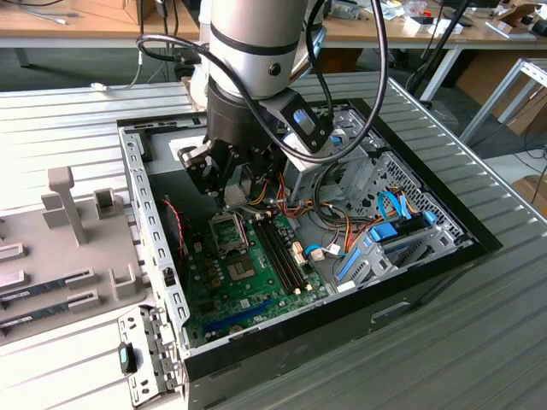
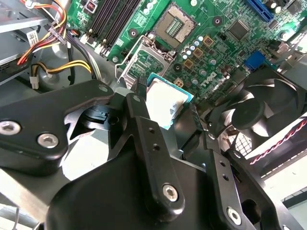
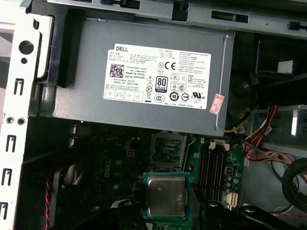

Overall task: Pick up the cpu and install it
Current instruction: 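Pick up the cpu and move it towards the insertion slot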

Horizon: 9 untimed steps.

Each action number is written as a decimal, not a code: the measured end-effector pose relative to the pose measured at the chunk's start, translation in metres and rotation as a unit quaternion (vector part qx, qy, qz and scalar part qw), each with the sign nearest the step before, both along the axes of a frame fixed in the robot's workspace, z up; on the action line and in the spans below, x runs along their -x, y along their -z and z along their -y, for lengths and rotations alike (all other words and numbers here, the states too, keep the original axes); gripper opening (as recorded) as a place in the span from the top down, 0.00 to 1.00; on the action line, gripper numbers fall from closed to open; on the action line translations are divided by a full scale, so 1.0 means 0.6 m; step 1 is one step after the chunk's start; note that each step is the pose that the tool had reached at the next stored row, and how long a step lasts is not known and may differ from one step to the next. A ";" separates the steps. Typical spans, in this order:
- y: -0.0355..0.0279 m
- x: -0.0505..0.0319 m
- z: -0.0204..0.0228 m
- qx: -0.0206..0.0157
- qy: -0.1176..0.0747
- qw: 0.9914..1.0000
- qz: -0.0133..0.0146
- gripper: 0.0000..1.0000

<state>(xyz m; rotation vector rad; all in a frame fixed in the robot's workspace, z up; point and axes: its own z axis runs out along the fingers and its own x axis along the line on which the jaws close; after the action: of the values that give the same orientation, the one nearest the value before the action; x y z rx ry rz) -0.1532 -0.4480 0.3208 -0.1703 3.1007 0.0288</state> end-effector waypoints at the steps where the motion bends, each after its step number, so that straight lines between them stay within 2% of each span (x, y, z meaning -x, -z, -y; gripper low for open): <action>1: 0.001 0.000 0.0009 0.000 0.000 1.000 0.000 0.53; 9: 0.004 -0.001 0.0048 0.000 0.000 1.000 0.000 0.53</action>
<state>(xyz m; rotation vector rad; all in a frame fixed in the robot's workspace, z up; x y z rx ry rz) -0.1528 -0.4509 0.3181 -0.1703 3.1008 0.0285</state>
